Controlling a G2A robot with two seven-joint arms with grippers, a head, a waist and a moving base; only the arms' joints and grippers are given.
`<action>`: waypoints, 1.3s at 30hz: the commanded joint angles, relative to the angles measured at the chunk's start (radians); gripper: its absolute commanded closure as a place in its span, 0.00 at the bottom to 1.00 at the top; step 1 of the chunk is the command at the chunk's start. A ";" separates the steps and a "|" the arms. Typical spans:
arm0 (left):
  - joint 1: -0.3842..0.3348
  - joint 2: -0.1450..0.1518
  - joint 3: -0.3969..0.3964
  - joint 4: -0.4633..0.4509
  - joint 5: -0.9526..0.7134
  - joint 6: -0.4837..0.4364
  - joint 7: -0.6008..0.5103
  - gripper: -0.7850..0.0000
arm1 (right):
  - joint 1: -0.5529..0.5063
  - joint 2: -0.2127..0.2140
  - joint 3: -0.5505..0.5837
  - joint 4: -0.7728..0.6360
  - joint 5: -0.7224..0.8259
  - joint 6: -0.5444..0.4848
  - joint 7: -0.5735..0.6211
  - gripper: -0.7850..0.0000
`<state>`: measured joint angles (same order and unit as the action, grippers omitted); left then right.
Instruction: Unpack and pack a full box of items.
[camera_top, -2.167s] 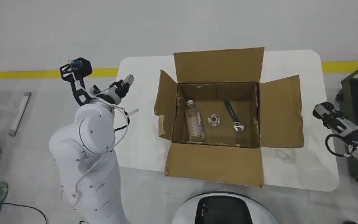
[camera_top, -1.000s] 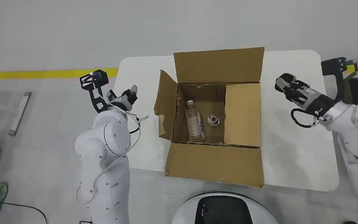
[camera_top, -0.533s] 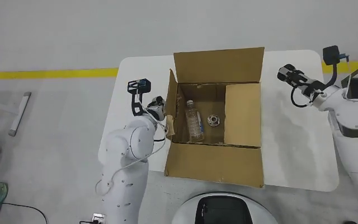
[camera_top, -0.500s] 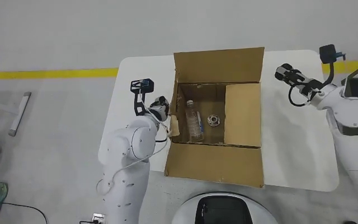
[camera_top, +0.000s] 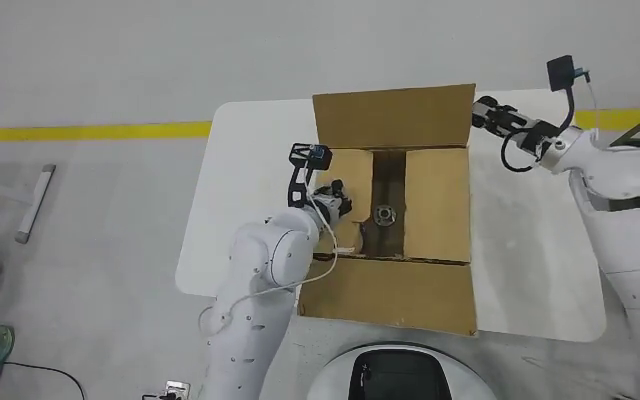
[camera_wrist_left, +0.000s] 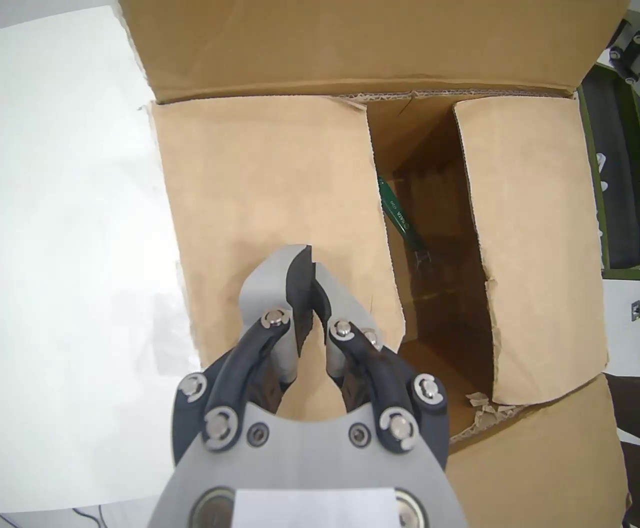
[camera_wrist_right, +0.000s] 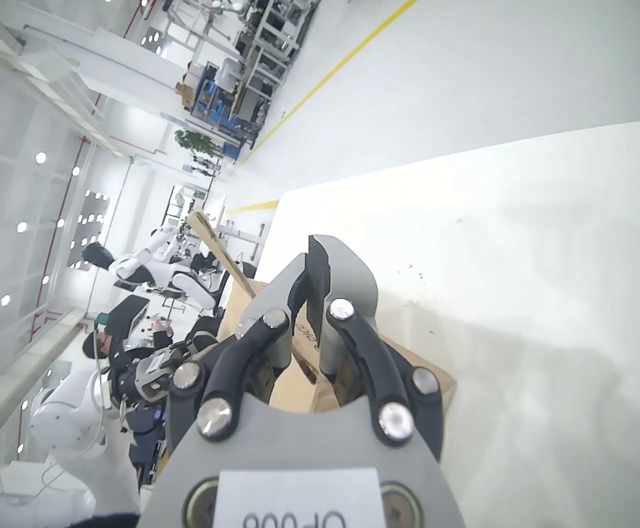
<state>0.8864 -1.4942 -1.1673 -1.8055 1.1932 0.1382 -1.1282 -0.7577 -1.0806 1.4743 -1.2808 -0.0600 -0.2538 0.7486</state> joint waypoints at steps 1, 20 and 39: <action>0.001 0.001 -0.007 -0.009 0.001 0.004 -0.003 0.00 | 0.002 0.001 0.003 0.000 0.032 -0.037 0.021 1.00; 0.127 0.048 -0.303 -0.272 -0.063 -0.095 -0.061 0.00 | -0.104 0.032 0.020 -0.151 -0.033 -0.243 0.129 1.00; 0.142 0.051 -0.303 -0.286 -0.069 -0.133 -0.021 0.00 | -0.236 0.064 0.001 -0.380 -0.268 -0.236 0.164 1.00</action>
<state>1.0222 -1.4441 -1.4748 -2.0842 1.1273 0.0284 -1.1801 -0.9903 -1.0179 1.4724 -1.6572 -0.3315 -0.4921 0.9179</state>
